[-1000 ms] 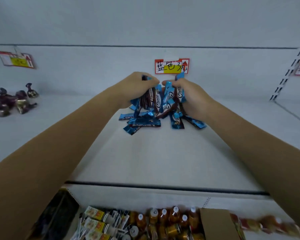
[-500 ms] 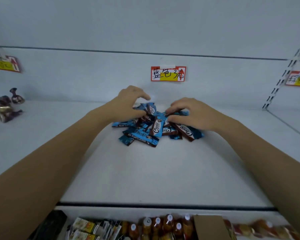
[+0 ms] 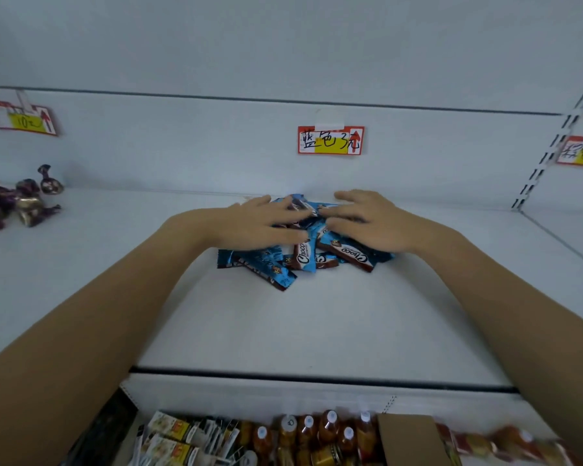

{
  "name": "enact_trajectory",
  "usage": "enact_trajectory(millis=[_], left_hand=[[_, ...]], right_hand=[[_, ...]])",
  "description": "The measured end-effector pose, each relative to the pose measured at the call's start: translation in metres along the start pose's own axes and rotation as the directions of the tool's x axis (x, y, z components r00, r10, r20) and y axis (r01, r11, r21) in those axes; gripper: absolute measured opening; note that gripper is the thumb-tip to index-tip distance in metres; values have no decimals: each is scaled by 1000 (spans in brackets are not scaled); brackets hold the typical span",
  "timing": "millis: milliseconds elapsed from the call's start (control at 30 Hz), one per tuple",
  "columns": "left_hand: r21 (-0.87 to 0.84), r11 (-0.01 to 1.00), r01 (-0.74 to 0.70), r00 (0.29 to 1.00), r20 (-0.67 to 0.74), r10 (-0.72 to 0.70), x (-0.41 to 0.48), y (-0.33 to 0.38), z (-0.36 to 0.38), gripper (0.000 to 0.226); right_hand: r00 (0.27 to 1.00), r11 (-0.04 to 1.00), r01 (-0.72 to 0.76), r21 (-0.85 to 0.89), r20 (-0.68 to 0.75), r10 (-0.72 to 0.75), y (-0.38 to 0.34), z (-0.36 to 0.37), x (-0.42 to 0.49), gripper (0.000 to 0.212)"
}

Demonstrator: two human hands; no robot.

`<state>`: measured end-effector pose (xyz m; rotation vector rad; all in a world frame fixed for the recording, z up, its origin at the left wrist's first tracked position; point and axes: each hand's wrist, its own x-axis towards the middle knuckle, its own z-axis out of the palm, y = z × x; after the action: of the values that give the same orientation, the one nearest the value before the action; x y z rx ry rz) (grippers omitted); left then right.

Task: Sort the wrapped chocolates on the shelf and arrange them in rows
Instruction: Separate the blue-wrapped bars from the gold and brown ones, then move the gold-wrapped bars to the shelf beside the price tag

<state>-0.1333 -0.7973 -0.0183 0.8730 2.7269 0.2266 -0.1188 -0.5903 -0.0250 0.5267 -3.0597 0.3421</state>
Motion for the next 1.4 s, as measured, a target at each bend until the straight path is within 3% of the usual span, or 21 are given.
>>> enact_trajectory(millis=[67,133,233,333,467,600,667,767,867,1067,1200,1400], left_hand=[[92,995,41,997,62,-47,-3,5,3,60],[30,997,72,996,52,-73,-9,8,2,57],[-93,996,-10,979,-203,-9,-16,6,1,59],[-92,993,-73,850,-527,13,-13,-3,-1,58],[-70,997,29,589,-805,-74,-24,-9,-13,43],[-170,985,-38,372,-917,-144,-74,13,-14,33],[-176,980,-97,311,-940,-138,-109,27,0,30],[-205,961,-186,267,-952,-151,-162,49,43,26],[-281,927,-250,312,-929,-197,-209,60,101,21],[-372,904,-212,614,-770,-173,-269,59,224,24],[-511,843,-169,751,-621,-226,-288,62,297,21],[-543,836,-73,934,-331,-133,-285,88,366,19]], right_hand=[[998,999,-4,-50,68,7,4,9,6,50],[996,998,-50,-44,72,53,7,14,9,53],[997,997,-67,-30,-29,66,8,15,6,60],[980,999,-34,-2,-195,33,5,9,0,64],[897,992,100,75,-439,-58,-9,-3,-11,63],[741,932,274,236,-670,-48,-42,-13,-56,55],[670,905,336,262,-742,-34,-62,-5,-94,47],[645,873,358,333,-763,26,-93,25,-157,38],[661,858,286,427,-736,146,-120,69,-219,36],[744,810,-89,580,-502,441,-160,172,-325,42],[692,677,-311,666,-329,642,-181,235,-392,40],[539,440,-579,686,-83,838,-196,300,-481,34]])
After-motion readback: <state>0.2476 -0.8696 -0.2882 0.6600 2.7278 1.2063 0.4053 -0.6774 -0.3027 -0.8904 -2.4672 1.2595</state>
